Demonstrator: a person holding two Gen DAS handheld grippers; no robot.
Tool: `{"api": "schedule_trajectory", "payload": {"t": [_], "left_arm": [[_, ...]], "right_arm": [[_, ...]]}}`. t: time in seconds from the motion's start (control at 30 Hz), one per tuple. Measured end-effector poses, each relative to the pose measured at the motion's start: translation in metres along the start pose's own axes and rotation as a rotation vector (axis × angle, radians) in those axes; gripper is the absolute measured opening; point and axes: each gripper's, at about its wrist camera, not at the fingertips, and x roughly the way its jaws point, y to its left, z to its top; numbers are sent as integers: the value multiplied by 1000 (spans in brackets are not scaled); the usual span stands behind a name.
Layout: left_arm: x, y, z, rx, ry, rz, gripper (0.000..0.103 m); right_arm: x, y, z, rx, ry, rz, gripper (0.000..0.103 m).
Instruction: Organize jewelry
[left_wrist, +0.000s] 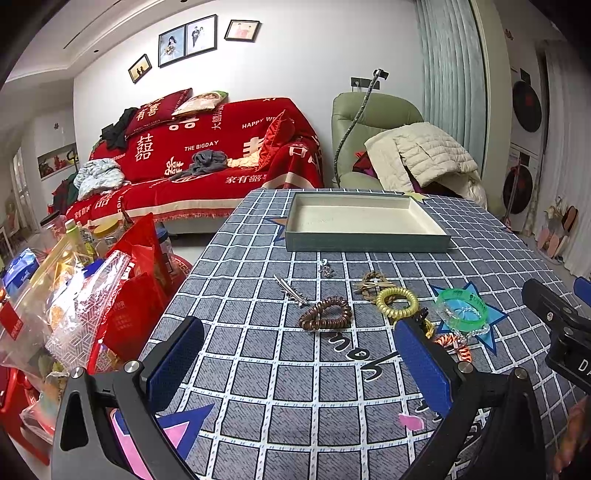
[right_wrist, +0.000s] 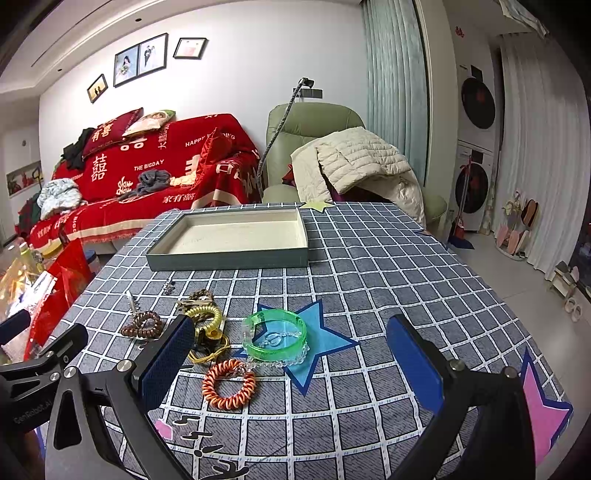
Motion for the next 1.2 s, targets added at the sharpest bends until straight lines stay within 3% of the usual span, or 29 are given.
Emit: {"api": "schedule_trajectory", "payload": {"t": [0.9, 1.07, 1.2], "left_arm": [[3, -1, -1, 3, 8, 1, 103], [14, 1, -3, 3, 53, -14, 103], [36, 8, -1, -3, 143, -57, 103]], "right_arm": [[1, -1, -2, 5, 6, -1, 103], [3, -2, -3, 10, 18, 2, 103], [13, -13, 0, 35, 62, 29, 103]]}}
